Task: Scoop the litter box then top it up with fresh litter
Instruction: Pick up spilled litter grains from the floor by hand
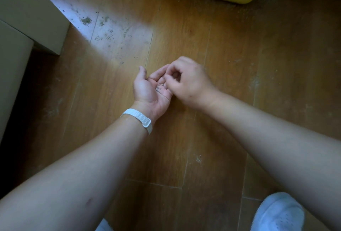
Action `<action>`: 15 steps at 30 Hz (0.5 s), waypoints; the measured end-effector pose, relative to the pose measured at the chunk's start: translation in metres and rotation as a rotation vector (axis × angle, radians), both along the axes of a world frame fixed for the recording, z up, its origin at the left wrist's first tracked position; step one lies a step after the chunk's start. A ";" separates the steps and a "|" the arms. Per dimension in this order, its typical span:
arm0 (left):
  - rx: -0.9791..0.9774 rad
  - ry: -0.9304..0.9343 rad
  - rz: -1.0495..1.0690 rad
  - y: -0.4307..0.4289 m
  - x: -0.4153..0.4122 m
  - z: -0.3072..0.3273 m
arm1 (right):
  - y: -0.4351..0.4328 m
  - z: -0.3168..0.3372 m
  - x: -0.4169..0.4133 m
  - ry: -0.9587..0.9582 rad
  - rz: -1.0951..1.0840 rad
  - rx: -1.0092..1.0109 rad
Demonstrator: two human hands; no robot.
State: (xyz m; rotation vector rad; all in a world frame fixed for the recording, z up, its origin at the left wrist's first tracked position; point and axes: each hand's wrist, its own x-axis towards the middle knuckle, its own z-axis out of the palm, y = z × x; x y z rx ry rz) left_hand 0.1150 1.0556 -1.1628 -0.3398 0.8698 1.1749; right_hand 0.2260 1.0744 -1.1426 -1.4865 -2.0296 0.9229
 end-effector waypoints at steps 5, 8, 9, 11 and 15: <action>0.029 0.006 -0.007 0.004 0.004 0.020 | -0.015 0.013 -0.007 0.052 0.034 -0.037; 0.040 -0.012 0.024 0.005 0.005 0.030 | -0.016 0.028 0.004 0.133 -0.106 0.002; 0.046 -0.004 0.023 0.005 0.004 0.033 | -0.015 0.034 0.008 0.157 -0.163 0.025; 0.065 0.011 0.015 0.006 0.005 0.041 | -0.012 0.044 0.016 0.197 -0.290 0.047; 0.104 0.011 0.038 0.013 0.008 0.065 | -0.003 0.064 0.018 0.442 -0.555 -0.140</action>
